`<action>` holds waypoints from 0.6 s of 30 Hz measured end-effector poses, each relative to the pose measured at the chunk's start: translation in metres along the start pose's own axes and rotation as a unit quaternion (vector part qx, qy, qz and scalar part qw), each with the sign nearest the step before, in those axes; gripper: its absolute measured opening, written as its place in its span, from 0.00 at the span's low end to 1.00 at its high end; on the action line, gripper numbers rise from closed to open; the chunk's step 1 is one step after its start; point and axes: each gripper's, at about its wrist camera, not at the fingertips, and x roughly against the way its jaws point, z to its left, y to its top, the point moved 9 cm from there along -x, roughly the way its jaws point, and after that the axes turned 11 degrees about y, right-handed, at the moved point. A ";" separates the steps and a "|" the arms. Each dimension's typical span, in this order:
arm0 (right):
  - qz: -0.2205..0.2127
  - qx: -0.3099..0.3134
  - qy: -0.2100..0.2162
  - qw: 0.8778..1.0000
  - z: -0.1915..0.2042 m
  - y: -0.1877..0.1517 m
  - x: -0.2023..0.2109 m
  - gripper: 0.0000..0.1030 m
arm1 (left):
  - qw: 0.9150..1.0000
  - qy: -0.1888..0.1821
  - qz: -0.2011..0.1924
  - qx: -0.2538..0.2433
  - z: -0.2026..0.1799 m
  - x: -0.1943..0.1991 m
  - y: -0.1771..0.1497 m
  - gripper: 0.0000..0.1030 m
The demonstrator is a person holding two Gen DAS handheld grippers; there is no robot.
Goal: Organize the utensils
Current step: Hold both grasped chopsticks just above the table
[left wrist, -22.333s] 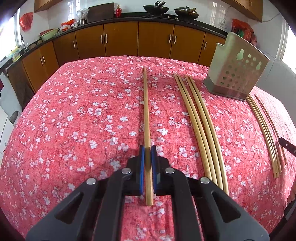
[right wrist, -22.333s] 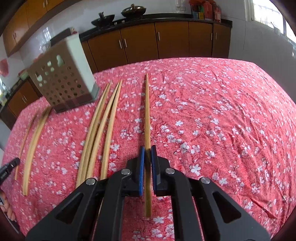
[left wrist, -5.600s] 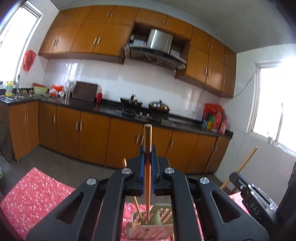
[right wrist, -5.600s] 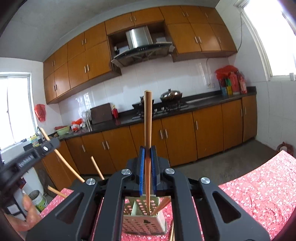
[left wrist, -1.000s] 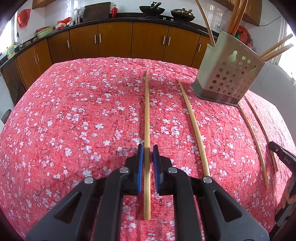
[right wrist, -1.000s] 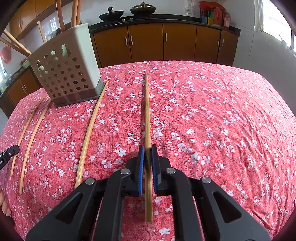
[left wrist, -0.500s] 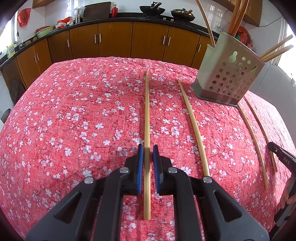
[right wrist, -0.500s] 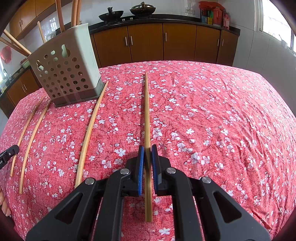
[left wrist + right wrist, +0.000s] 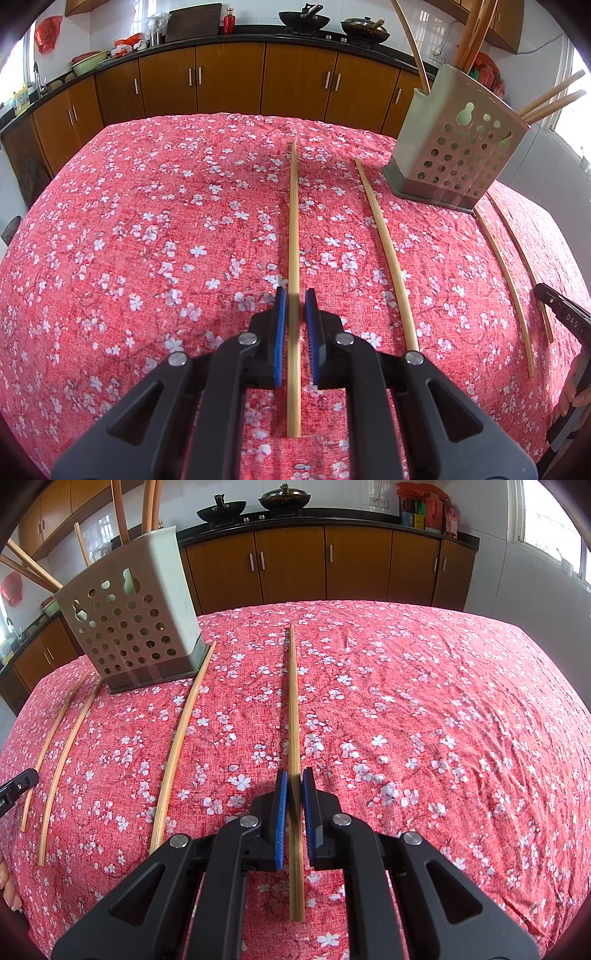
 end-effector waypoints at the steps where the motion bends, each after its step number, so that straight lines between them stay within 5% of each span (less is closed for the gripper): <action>1: 0.000 -0.001 0.000 1.000 0.000 -0.001 0.001 0.10 | 1.000 0.003 0.000 -0.002 -0.001 0.000 0.000 0.12; 18: -0.003 -0.009 0.013 1.000 -0.004 -0.014 0.019 0.08 | 0.999 0.029 -0.002 -0.012 -0.005 0.007 -0.012 0.08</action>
